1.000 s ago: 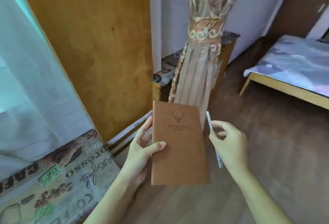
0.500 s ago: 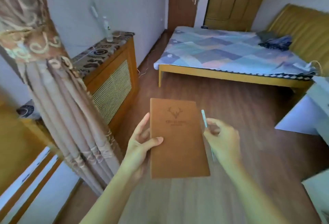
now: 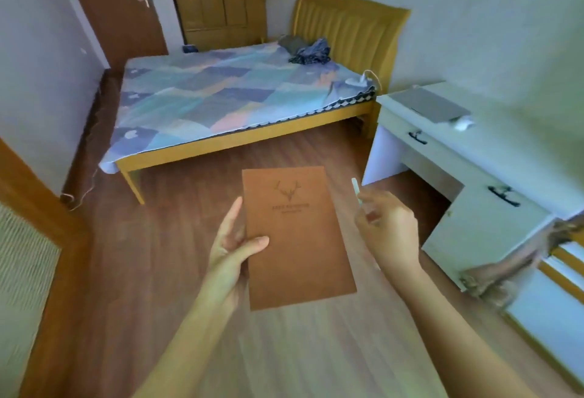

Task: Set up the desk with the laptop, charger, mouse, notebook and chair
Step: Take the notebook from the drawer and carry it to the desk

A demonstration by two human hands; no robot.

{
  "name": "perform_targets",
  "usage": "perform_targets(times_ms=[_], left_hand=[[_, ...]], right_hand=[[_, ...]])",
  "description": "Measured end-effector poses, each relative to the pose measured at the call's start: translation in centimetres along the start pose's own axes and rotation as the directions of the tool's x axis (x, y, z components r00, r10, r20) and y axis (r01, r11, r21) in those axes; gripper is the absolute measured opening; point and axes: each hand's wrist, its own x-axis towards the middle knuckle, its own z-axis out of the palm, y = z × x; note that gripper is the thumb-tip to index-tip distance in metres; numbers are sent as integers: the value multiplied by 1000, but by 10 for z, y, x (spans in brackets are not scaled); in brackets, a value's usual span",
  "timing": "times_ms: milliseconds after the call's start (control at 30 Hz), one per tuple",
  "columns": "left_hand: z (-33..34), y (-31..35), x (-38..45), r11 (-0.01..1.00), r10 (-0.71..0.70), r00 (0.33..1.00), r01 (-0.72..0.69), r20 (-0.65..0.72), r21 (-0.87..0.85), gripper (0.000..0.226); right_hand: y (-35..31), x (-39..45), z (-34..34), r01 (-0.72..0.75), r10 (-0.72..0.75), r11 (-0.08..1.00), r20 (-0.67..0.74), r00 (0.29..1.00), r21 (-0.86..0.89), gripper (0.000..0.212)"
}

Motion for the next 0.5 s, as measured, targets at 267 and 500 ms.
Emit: perform_targets(times_ms=[267, 500], left_hand=[[98, -52, 169, 981, -191, 971, 186, 142, 47, 77], [203, -111, 312, 967, -254, 937, 240, 239, 87, 78]], right_hand=[[107, 120, 7, -138, 125, 986, -125, 984, -95, 18], [204, 254, 19, -184, 172, 981, -162, 972, -61, 16]])
